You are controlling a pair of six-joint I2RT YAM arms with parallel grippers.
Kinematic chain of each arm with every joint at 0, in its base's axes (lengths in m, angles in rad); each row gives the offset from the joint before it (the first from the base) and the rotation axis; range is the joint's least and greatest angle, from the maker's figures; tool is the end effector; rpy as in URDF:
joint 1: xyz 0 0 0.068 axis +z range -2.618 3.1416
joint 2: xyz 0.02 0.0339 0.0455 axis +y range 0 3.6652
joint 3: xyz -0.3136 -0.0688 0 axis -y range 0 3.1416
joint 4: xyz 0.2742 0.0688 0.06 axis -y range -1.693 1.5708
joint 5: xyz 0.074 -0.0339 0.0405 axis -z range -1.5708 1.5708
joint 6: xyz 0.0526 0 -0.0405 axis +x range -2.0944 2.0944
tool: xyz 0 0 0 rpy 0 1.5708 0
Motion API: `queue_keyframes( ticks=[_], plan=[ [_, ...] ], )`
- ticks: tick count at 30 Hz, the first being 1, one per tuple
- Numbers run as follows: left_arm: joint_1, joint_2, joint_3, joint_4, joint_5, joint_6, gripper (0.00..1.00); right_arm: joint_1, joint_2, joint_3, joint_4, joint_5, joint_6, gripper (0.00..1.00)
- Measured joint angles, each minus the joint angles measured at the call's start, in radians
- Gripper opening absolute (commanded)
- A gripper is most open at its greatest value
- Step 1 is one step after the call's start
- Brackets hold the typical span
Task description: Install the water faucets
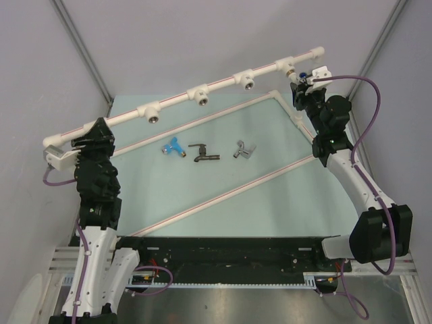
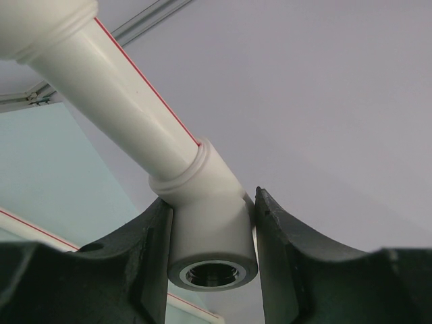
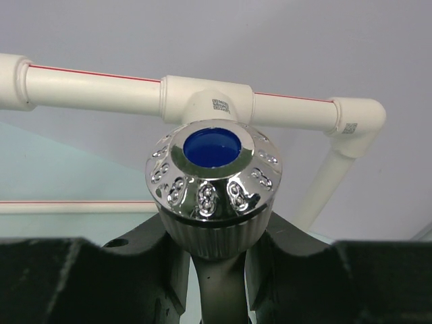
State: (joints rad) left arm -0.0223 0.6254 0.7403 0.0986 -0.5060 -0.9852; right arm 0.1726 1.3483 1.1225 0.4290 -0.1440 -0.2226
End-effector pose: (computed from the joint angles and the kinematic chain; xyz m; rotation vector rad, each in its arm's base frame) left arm 0.1491 0.0222 0.4136 -0.9978 0.9853 -0.4969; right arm 0.3484 0.0684 0.4419 -0.3863 1.3144 0.0565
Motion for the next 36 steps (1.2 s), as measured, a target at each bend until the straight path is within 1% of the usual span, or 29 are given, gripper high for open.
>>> queue_keyframes(
  ticks=[12,24,36],
  plan=[
    [0.000,0.000,0.000,0.002,0.001,0.008,0.08,-0.008,0.013,0.002,0.006,-0.004,-0.006,0.00],
    [-0.003,-0.003,0.000,0.001,0.002,0.018,0.07,-0.033,0.021,0.002,0.014,-0.022,0.030,0.00],
    [-0.004,-0.006,-0.001,0.001,0.001,0.033,0.06,0.002,0.022,0.002,0.018,0.017,-0.050,0.00]
  ],
)
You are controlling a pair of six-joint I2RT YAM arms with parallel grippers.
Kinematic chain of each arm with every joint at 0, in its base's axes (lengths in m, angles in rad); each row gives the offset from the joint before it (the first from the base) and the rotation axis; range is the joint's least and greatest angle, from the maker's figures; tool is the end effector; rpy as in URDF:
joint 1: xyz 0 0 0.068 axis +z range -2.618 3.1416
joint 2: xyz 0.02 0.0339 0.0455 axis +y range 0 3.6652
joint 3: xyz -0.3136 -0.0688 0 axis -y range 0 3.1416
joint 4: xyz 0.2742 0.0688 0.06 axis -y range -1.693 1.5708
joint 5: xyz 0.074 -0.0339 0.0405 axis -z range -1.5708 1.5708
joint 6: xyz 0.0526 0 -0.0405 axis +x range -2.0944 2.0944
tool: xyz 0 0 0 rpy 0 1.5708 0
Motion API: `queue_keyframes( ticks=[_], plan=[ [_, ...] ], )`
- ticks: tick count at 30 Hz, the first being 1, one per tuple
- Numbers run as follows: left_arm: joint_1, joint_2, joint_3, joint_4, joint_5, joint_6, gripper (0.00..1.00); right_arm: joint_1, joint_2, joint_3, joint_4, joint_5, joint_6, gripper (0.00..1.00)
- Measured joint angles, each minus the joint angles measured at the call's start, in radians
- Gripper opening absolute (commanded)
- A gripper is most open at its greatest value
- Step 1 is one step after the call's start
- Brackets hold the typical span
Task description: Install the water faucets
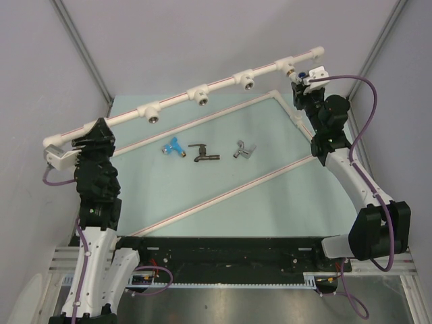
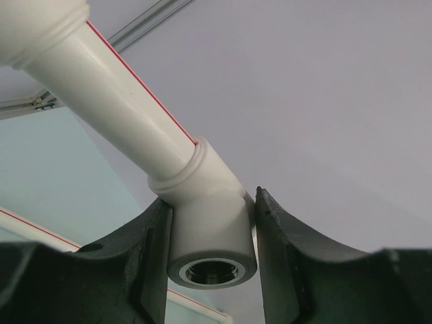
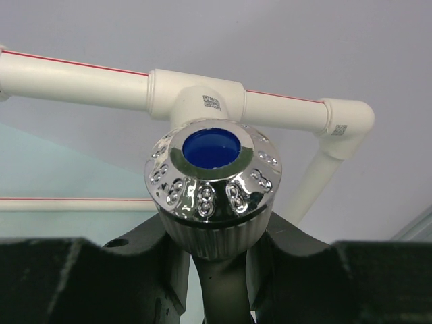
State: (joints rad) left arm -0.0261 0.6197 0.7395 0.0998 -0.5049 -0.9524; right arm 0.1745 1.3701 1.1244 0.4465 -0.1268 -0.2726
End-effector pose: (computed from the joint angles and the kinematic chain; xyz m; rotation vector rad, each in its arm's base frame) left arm 0.1475 0.0216 0.4141 -0.9758 0.9972 -0.4765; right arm 0.3550 0.0693 0.4375 -0.4068 1.3099 0.0046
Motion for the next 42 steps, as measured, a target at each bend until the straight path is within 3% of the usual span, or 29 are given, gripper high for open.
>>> queue_keyframes(
  ticks=[14,24,31,42],
  plan=[
    [-0.002,-0.001,-0.006,0.016,0.001,0.015,0.03,0.013,0.019,0.022,-0.003,0.015,-0.049,0.00],
    [-0.004,-0.004,-0.007,0.019,0.002,0.033,0.02,0.000,0.030,0.053,-0.040,-0.014,0.056,0.00],
    [-0.008,-0.011,-0.008,0.011,0.011,0.067,0.01,-0.020,0.035,0.069,-0.064,-0.040,0.205,0.00],
    [-0.011,-0.030,-0.008,-0.007,0.029,0.135,0.01,-0.101,0.058,0.087,-0.074,-0.160,0.614,0.00]
  ],
)
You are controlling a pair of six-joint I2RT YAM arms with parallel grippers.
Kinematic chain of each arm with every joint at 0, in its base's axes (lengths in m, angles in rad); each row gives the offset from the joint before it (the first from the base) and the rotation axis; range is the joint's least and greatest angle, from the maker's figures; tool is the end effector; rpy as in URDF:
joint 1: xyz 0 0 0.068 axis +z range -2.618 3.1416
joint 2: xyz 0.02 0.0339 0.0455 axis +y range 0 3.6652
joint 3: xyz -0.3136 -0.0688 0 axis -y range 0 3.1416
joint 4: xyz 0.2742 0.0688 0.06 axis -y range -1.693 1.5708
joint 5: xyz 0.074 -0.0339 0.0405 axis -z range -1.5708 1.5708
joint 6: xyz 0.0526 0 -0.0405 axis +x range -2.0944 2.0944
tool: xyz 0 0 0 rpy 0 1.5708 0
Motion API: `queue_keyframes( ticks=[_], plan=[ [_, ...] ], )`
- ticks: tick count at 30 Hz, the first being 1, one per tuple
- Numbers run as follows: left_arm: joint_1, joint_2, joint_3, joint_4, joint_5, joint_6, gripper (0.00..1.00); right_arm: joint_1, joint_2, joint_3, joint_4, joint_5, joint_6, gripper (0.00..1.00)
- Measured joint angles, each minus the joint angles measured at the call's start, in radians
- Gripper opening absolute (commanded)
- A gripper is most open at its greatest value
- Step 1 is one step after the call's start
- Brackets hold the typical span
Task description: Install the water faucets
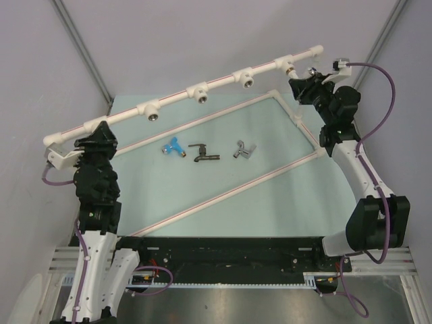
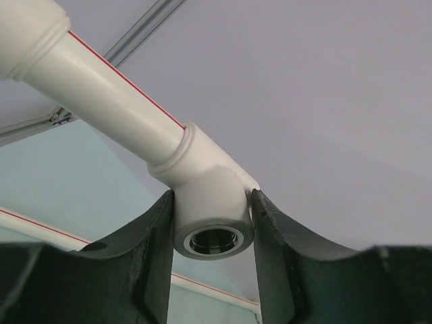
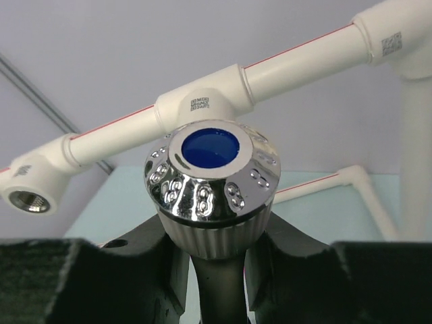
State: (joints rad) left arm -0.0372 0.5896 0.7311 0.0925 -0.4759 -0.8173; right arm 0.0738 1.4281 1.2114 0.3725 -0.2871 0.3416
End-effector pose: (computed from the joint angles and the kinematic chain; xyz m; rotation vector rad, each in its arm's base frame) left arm 0.1406 0.0189 0.4139 -0.8728 1.0617 -0.3994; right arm 0.3769 0.0428 0.4429 -0.0484 1.4430 0.5446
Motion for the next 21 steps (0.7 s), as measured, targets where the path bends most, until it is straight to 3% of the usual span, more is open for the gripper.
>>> queue_keyframes(
  ticks=[10,21],
  plan=[
    [-0.001,-0.008,0.000,-0.008,0.000,0.018,0.01,-0.049,0.034,0.011,0.022,-0.111,0.346,0.00],
    [-0.004,-0.008,-0.002,-0.003,-0.002,0.025,0.01,-0.077,0.107,0.013,0.163,-0.224,0.699,0.00]
  ],
)
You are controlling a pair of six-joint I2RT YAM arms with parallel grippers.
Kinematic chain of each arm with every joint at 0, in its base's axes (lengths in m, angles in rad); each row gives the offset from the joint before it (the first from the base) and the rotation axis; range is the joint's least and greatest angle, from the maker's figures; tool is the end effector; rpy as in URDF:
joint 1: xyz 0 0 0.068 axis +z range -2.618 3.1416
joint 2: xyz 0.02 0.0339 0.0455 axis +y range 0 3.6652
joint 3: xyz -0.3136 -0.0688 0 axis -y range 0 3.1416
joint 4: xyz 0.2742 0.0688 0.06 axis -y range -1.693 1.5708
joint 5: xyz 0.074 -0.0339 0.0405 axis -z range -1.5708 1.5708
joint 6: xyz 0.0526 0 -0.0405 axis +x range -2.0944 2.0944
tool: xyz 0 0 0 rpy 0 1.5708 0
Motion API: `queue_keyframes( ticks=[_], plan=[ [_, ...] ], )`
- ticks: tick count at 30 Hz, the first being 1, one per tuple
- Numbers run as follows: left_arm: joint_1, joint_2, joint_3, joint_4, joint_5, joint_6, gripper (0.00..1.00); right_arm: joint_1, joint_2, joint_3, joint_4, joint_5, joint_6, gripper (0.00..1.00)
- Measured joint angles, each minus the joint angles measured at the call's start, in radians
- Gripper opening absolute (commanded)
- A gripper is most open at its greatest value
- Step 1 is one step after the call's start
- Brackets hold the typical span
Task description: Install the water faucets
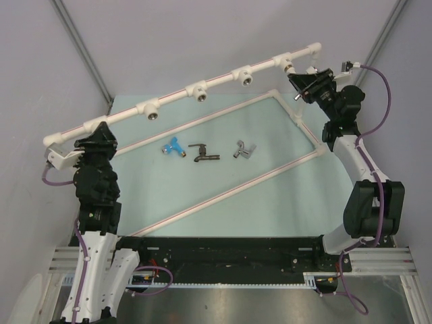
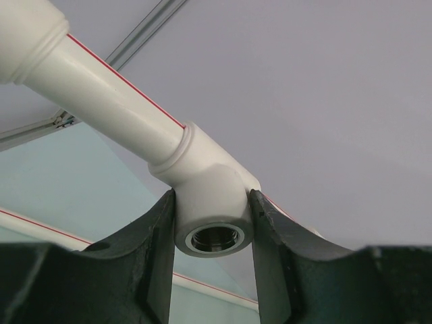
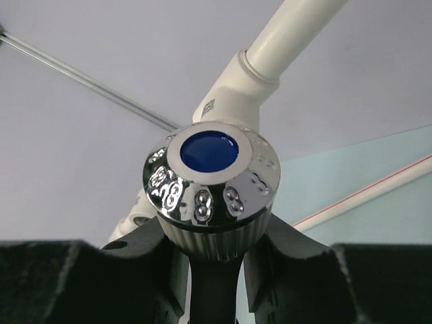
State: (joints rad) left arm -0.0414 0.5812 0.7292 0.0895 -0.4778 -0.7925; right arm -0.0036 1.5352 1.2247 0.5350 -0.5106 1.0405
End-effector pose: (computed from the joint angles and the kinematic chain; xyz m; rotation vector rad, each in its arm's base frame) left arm 0.1385 0.0185 0.4139 -0.8572 1.0694 -0.3823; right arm 0.4052 0.0242 0.4269 0.3032 1.4529 1.1964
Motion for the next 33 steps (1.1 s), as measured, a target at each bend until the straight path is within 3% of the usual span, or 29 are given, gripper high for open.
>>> queue_keyframes(
  ticks=[13,26,33],
  plan=[
    [-0.004,0.000,-0.002,0.006,-0.006,0.007,0.01,-0.013,0.074,-0.082,0.303,-0.038,0.412,0.00],
    [-0.009,-0.006,-0.006,0.006,-0.006,0.008,0.01,-0.010,0.075,-0.133,0.378,-0.001,0.589,0.00],
    [-0.010,-0.010,-0.008,0.005,-0.006,0.008,0.01,-0.005,0.076,-0.156,0.413,0.024,0.654,0.10]
  ],
)
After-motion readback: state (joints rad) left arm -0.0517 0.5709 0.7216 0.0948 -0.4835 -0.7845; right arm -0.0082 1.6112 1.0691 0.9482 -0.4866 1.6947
